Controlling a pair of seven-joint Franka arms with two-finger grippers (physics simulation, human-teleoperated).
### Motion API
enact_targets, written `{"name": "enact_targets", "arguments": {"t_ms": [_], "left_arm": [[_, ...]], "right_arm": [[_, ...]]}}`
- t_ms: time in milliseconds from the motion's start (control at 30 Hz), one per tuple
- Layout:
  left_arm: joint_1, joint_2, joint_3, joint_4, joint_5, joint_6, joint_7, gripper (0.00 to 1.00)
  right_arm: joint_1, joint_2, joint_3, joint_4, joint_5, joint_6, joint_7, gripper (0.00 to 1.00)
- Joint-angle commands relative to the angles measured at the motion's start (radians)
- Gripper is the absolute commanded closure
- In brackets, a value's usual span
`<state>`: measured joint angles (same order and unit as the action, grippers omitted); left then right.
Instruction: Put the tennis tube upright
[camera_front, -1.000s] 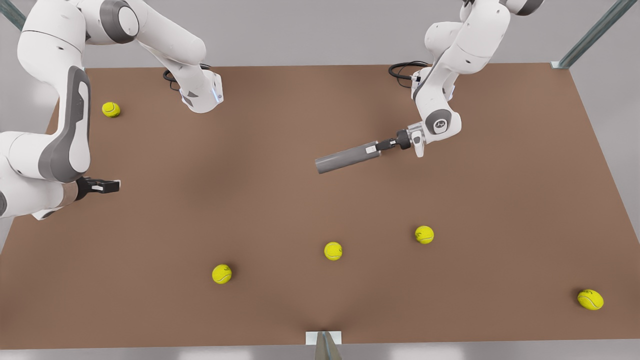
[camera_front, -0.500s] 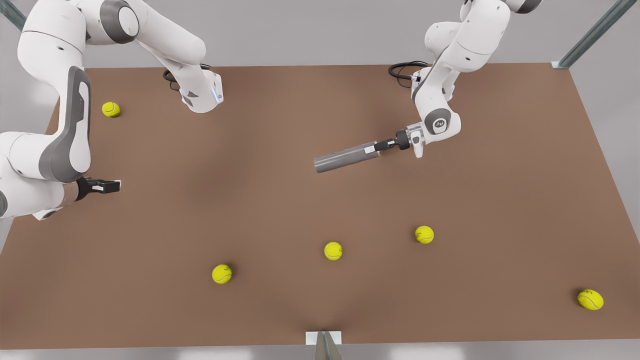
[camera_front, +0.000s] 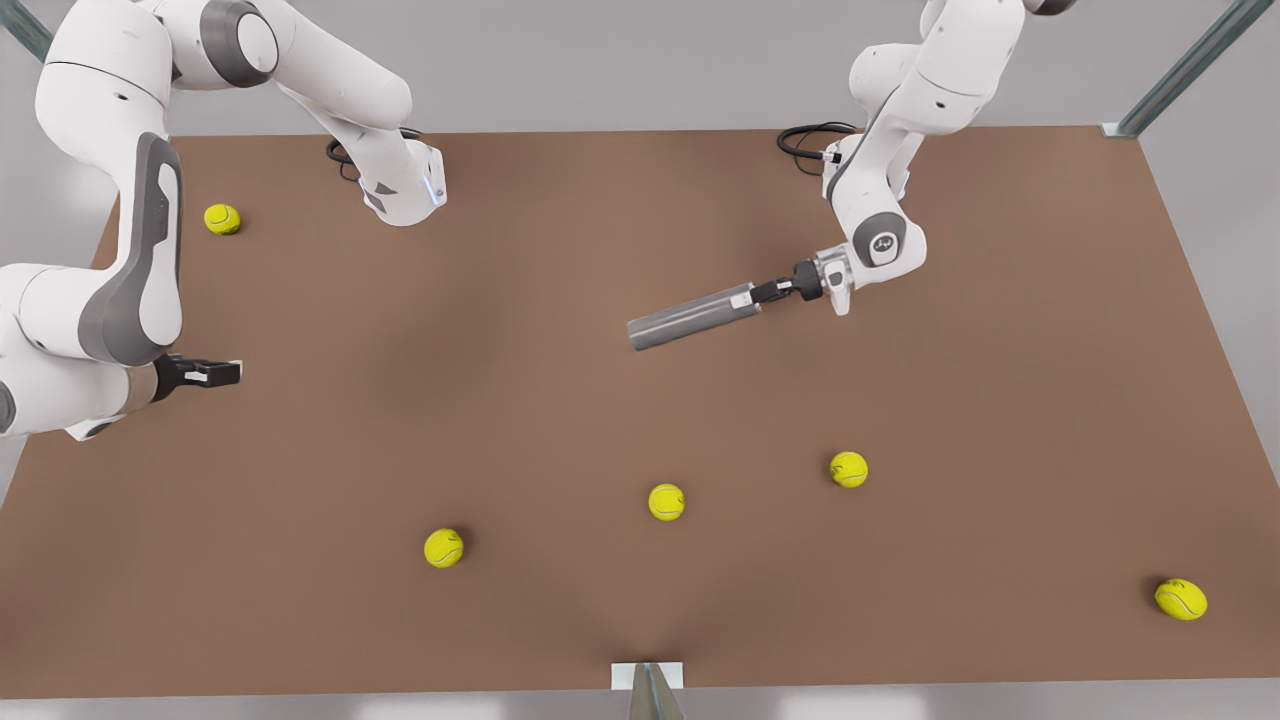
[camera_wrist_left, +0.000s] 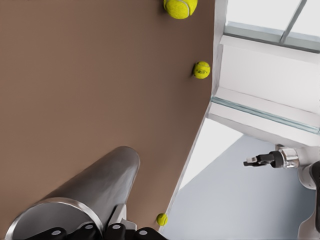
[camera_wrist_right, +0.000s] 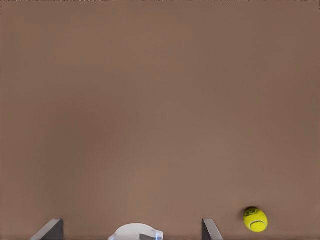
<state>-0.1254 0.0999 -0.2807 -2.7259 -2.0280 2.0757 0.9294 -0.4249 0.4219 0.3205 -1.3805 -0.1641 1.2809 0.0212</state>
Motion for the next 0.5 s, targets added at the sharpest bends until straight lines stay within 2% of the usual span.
{"name": "enact_targets", "arguments": {"t_ms": [0,467], "left_arm": [[0.000,-0.003,0.000,0.000,0.000,0.000,0.000,0.79],[0.040,-0.131,0.025,0.009,0.166,0.129,-0.027,0.79]], "right_arm": [[0.000,0.000,0.000,0.000,0.000,0.000,-0.001,0.00],[0.000,0.000,0.000,0.001,0.000,0.000,-0.001,0.00]]}}
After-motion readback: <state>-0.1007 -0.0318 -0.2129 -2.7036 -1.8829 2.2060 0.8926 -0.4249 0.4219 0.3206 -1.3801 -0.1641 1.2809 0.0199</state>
